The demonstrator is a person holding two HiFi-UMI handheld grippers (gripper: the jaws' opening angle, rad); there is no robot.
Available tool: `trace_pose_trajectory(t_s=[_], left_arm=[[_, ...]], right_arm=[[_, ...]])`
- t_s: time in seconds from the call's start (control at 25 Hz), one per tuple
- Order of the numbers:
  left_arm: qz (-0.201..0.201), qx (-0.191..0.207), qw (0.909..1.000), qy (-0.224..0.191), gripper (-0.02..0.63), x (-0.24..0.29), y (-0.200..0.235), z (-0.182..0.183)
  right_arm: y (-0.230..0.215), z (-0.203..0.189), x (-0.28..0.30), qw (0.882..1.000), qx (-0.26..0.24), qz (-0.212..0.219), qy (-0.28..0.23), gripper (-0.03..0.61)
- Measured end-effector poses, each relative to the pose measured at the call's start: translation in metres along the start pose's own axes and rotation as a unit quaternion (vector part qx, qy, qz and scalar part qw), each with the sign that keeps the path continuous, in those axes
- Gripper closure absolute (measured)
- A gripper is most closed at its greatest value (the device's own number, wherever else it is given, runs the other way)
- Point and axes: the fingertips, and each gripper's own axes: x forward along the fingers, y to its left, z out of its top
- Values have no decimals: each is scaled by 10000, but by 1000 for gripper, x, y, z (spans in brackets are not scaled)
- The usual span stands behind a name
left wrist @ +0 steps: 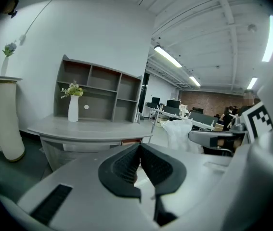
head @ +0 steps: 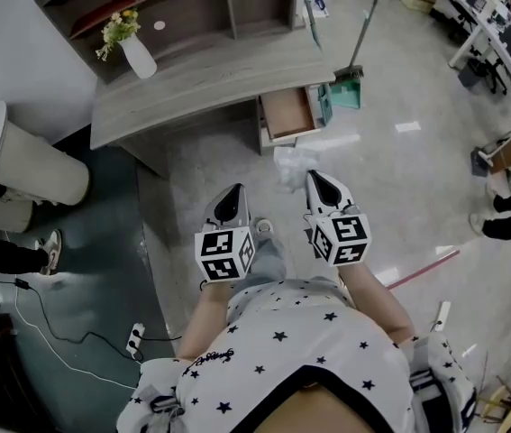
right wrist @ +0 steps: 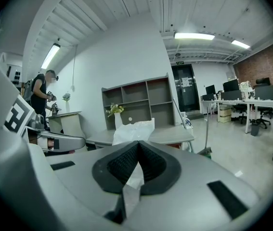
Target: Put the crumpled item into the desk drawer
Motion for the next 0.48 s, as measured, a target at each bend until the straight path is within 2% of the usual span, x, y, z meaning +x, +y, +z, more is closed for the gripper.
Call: trace_pose_trajectory(t_s=[0.48], left_arm=[[-188, 35, 9998, 59, 603, 112, 71, 60]], right_arm=[[-29, 36, 130, 9997, 48, -216, 93, 584]])
